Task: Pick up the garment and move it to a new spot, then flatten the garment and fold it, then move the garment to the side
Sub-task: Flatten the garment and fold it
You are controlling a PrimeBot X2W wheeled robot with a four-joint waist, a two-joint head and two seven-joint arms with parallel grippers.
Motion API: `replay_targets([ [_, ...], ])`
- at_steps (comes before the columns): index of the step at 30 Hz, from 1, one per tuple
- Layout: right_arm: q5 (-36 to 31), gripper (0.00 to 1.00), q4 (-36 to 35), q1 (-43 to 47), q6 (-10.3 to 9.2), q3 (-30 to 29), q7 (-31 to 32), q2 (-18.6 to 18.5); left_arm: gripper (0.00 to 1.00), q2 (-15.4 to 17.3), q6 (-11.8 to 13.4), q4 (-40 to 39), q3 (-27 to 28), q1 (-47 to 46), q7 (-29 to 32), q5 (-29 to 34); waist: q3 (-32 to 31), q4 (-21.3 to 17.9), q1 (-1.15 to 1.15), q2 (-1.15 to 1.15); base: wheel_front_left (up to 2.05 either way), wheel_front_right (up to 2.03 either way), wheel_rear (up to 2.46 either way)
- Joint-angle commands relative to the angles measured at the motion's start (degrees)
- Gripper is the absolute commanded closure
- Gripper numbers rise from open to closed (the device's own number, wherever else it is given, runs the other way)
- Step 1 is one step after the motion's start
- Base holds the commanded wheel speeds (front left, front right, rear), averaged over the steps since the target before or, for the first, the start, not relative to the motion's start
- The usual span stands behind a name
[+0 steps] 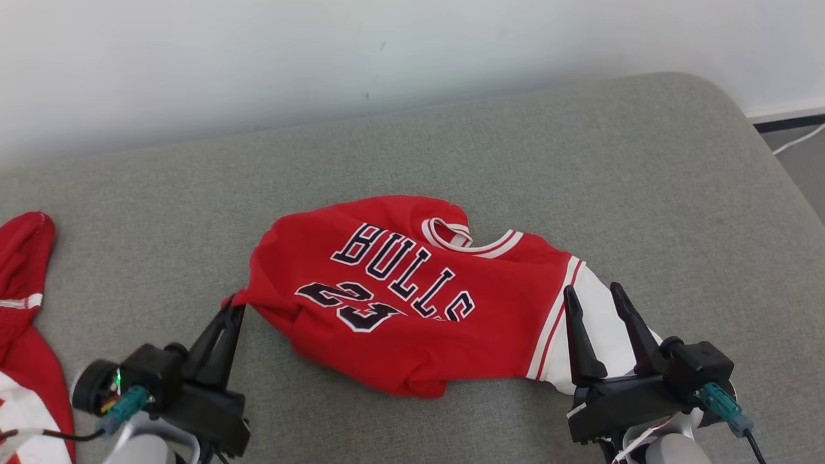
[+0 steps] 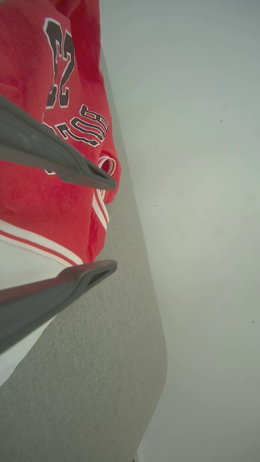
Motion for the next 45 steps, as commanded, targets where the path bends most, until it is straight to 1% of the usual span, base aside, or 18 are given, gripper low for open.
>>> replay_targets([
  [1, 0.1, 0.0, 0.2, 0.7, 0.03, -0.1, -0.2, 0.1, 1.0, 1.9, 0.1, -0.6, -1.2, -1.7, -0.2, 0.3, -0.8, 0.6, 0.0, 0.0, 0.0, 0.0, 0.0],
  [5, 0.5, 0.0, 0.4, 0.4, 0.03, 0.1, -0.2, 0.2, 1.0, 6.1, 0.1, -2.2, -4.1, -5.0, 1.7, -0.5, -1.2, 0.6, 0.0, 0.0, 0.0, 0.0, 0.0],
  [11, 0.8, 0.0, 0.3, -0.1, 0.03, 0.1, -0.2, 0.4, 1.0, 12.2, 0.1, -5.1, -8.2, -10.3, 5.8, -2.5, -1.1, -0.7, 0.0, 0.0, 0.0, 0.0, 0.0],
  [12, 0.8, 0.0, 0.3, -0.1, 0.03, 0.1, -0.2, 0.4, 1.0, 12.2, 0.1, -5.1, -8.2, -10.3, 5.8, -2.5, -1.1, -0.7, 0.0, 0.0, 0.0, 0.0, 0.0],
  [15, 1.0, 0.0, 0.4, 0.0, 0.03, 0.0, -0.2, 0.5, 1.0, 15.0, 0.1, -6.9, -9.7, -13.7, 7.7, -3.5, -1.0, -1.9, 0.0, 0.0, 0.0, 0.0, 0.0],
  [20, 0.9, 0.0, 0.3, 0.0, 0.03, -0.3, -0.2, 0.5, 1.0, 17.5, 0.1, -8.6, -11.5, -17.9, 10.1, -4.8, -0.6, -3.0, 0.0, 0.0, 0.0, 0.0, 0.0],
  [22, 0.8, 0.0, 0.2, -0.2, 0.03, -0.4, -0.2, 0.6, 1.0, 17.5, 0.1, -8.5, -12.6, -19.5, 11.1, -6.3, -0.2, -3.2, 0.0, 0.0, 0.0, 0.0, 0.0],
  [24, 0.7, 0.0, 0.2, -0.6, 0.03, -0.4, -0.2, 0.6, 1.0, 18.2, 0.1, -7.0, -14.3, -21.2, 12.0, -6.6, 0.3, -3.6, 0.0, 0.0, 0.0, 0.0, 0.0],
  [27, 0.7, 0.0, 0.2, -1.3, 0.03, 0.0, -0.2, 0.6, 1.0, 17.5, 0.1, -3.9, -17.1, -23.3, 12.2, -9.0, 1.2, -4.4, 0.0, 0.0, 0.0, 0.0, 0.0],
  [31, 0.8, 0.0, 0.6, -1.9, 0.03, 0.1, -0.2, 0.6, 1.0, 17.3, 0.1, 2.3, -20.2, -26.5, 10.6, -10.9, 2.0, -5.7, 0.0, 0.0, 0.0, 0.0, 0.0],
  [36, 0.7, 0.0, 0.7, -2.6, 0.03, -0.1, -0.2, 0.7, 1.0, 17.9, 0.1, 9.9, -24.0, -32.4, 9.0, -11.7, 3.1, -7.5, 0.0, 0.0, 0.0, 0.0, 0.0],
  [45, 1.4, 0.0, 0.1, -3.1, 0.03, -0.1, -0.2, 0.7, 1.0, 17.4, 0.1, 20.3, -28.9, -40.8, 5.4, -13.6, 5.1, -9.5, 0.0, 0.0, 0.0, 0.0, 0.0],
])
